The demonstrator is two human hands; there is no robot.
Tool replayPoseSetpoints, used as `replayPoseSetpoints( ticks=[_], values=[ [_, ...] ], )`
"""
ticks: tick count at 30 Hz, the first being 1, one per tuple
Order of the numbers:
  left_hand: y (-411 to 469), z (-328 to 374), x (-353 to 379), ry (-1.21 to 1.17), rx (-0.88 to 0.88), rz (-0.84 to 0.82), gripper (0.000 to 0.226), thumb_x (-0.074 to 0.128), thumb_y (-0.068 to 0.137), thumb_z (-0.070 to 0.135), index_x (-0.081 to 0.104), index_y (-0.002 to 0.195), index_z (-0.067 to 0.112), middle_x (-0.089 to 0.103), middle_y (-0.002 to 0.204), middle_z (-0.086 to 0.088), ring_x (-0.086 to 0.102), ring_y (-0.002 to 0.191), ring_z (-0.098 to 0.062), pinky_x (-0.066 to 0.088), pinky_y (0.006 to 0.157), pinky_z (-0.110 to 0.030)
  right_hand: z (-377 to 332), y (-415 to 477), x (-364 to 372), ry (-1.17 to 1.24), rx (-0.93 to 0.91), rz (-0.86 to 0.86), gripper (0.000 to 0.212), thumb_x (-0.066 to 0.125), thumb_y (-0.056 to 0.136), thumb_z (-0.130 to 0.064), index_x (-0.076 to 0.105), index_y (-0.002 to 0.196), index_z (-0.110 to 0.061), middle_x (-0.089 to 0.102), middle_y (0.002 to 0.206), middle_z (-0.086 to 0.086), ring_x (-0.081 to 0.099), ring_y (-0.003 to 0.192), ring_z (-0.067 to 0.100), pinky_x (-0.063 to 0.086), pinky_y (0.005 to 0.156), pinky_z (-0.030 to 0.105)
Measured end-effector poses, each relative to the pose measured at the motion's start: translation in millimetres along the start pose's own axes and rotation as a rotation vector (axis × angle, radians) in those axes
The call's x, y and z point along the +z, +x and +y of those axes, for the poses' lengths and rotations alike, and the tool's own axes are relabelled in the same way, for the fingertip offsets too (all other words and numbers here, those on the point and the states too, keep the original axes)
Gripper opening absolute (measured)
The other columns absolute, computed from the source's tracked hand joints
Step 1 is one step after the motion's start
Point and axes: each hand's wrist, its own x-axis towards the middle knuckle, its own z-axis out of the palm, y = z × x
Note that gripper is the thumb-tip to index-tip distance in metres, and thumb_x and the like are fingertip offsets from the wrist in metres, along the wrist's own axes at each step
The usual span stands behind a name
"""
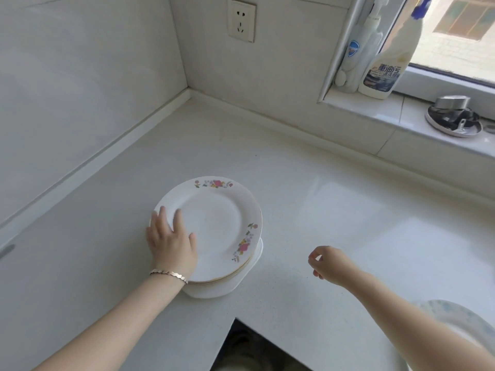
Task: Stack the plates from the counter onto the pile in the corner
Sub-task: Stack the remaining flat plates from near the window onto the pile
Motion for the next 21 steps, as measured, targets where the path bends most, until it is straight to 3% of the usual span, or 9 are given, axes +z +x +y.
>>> replayPoseSetpoints(
  ticks=[2,5,8,11,14,17,19,21],
  values=[
    [-10,29,3,-0.07,0.28,-0.012,0.039,0.067,0.073,-0.002,0.06,0.11,-0.01,0.056,0.117,-0.032,0.054,0.11,-0.051,0.046,0.094,-0.051,15,-6,-2,0.028,0.027,0.015,0.015,0.044,0.091,-0.023,0.059,0.093,-0.019,0.061,0.065,-0.009,0.059,0.065,0.015,0.045,0.056,0.023],
    [-25,91,3,-0.241,0.458,-0.198,0.029,0.043,0.088,0.013,0.064,0.105,0.001,0.064,0.105,-0.014,0.06,0.095,-0.03,0.045,0.085,-0.026,46,-17,-12,0.08,0.07,0.049,0.012,0.044,0.09,-0.023,0.057,0.089,-0.021,0.061,0.063,-0.009,0.058,0.064,0.016,0.046,0.057,0.023],
    [-41,158,22,-0.167,0.467,-0.472,0.026,0.04,0.093,0.015,0.059,0.111,0.012,0.066,0.101,-0.005,0.057,0.083,-0.023,0.047,0.082,-0.029,89,-34,-29,0.134,0.121,0.103,0.013,0.045,0.09,-0.023,0.058,0.09,-0.02,0.06,0.061,-0.01,0.058,0.061,0.013,0.05,0.068,0.027],
    [-65,221,49,-0.03,0.524,-0.647,0.026,0.038,0.093,0.019,0.059,0.108,0.015,0.065,0.1,-0.003,0.056,0.083,-0.022,0.048,0.08,-0.029,143,-55,-47,0.149,0.177,0.148,0.021,0.044,0.09,-0.023,0.061,0.101,-0.017,0.061,0.065,-0.009,0.057,0.062,0.012,0.047,0.068,0.026],
    [-91,274,79,0.085,0.582,-0.694,0.027,0.037,0.093,0.02,0.058,0.108,0.015,0.065,0.112,-0.004,0.06,0.098,-0.026,0.047,0.081,-0.029,203,-78,-64,0.14,0.247,0.207,0.027,0.047,0.09,-0.023,0.063,0.109,-0.014,0.068,0.094,0.001,0.057,0.077,0.017,0.045,0.069,0.024],
    [-115,311,108,0.138,0.565,-0.717,0.027,0.036,0.093,0.019,0.058,0.108,0.014,0.064,0.116,-0.005,0.057,0.093,-0.024,0.047,0.084,-0.03,264,-99,-74,0.096,0.296,0.25,0.034,0.05,0.09,-0.027,0.057,0.121,-0.015,0.058,0.121,0.005,0.057,0.1,0.019,0.043,0.086,0.026],
    [-128,325,126,0.144,0.532,-0.724,0.022,0.037,0.091,0.018,0.057,0.099,0.017,0.065,0.113,-0.005,0.057,0.091,-0.024,0.047,0.083,-0.031,298,-110,-77,0.059,0.318,0.241,0.042,0.052,0.09,-0.033,0.051,0.128,-0.016,0.049,0.129,0.006,0.054,0.114,0.021,0.041,0.094,0.028],
    [-140,333,141,0.141,0.494,-0.717,0.014,0.038,0.09,0.017,0.051,0.088,0.022,0.066,0.108,-0.004,0.06,0.091,-0.025,0.047,0.08,-0.03,326,-116,-77,0.029,0.342,0.175,0.05,0.052,0.089,-0.039,0.044,0.133,-0.016,0.046,0.131,0.007,0.053,0.116,0.023,0.042,0.092,0.029]
  ],
)
